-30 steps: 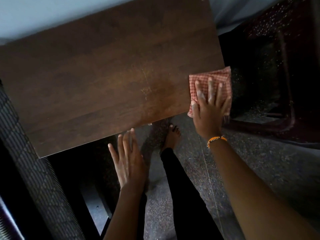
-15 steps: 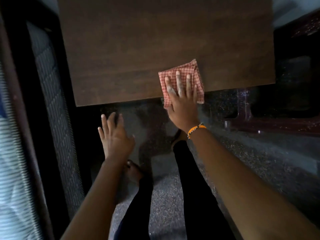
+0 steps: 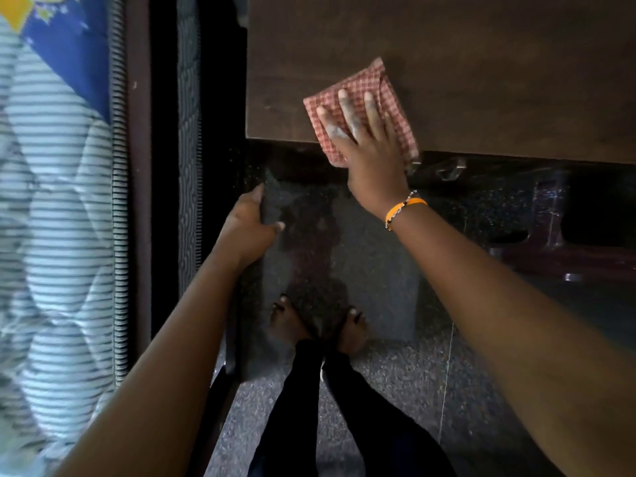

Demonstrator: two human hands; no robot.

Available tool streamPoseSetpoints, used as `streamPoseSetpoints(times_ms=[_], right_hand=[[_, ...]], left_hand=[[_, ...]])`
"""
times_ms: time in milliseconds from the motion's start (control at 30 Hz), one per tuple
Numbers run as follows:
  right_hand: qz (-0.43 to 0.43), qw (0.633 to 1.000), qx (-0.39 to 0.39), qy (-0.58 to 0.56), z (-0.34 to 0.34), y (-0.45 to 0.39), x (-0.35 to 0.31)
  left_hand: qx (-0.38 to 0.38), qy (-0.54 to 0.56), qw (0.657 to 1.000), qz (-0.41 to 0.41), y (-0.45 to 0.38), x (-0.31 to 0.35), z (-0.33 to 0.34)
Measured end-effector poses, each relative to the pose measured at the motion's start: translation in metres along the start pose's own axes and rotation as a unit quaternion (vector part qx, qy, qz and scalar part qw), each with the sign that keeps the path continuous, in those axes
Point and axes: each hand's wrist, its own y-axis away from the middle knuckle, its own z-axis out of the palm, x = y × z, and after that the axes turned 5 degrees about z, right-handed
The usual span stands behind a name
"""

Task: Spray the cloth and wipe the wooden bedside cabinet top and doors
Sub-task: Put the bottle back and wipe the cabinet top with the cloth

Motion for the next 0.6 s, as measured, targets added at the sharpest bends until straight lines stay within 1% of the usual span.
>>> streamPoseSetpoints(times_ms=[100, 167, 233, 300, 367, 433, 533, 600], right_hand=[[-0.069, 0.997, 0.023, 0.002, 0.014, -0.018, -0.036], [-0.105, 0.994, 0.042, 0.004, 0.020, -0.026, -0.052], [-0.128, 0.990, 0.053, 0.004, 0.022, -0.029, -0.054], [-0.146, 0.987, 0.065, 0.014, 0.022, -0.027, -0.043], [-0.147, 0.985, 0.081, 0.028, 0.021, -0.019, -0.021], [-0.113, 0.988, 0.098, 0.046, 0.025, -0.003, 0.011], [-0.066, 0.981, 0.164, 0.085, 0.034, 0.015, 0.047], [-0.078, 0.973, 0.196, 0.090, 0.040, 0.015, 0.055]], left_hand=[[0.052, 0.036, 0.998, 0.023, -0.004, -0.009, 0.009], [0.076, 0.044, 0.996, 0.020, -0.009, -0.012, 0.015], [0.093, 0.039, 0.995, 0.007, -0.015, -0.020, 0.019], [0.101, 0.035, 0.994, 0.007, -0.019, -0.025, 0.022], [0.115, 0.045, 0.992, 0.025, -0.022, -0.028, 0.023], [0.129, 0.059, 0.989, 0.044, -0.026, -0.028, 0.022], [0.124, 0.062, 0.987, 0.077, -0.038, -0.034, 0.023], [0.115, 0.049, 0.986, 0.111, -0.045, -0.040, 0.027]])
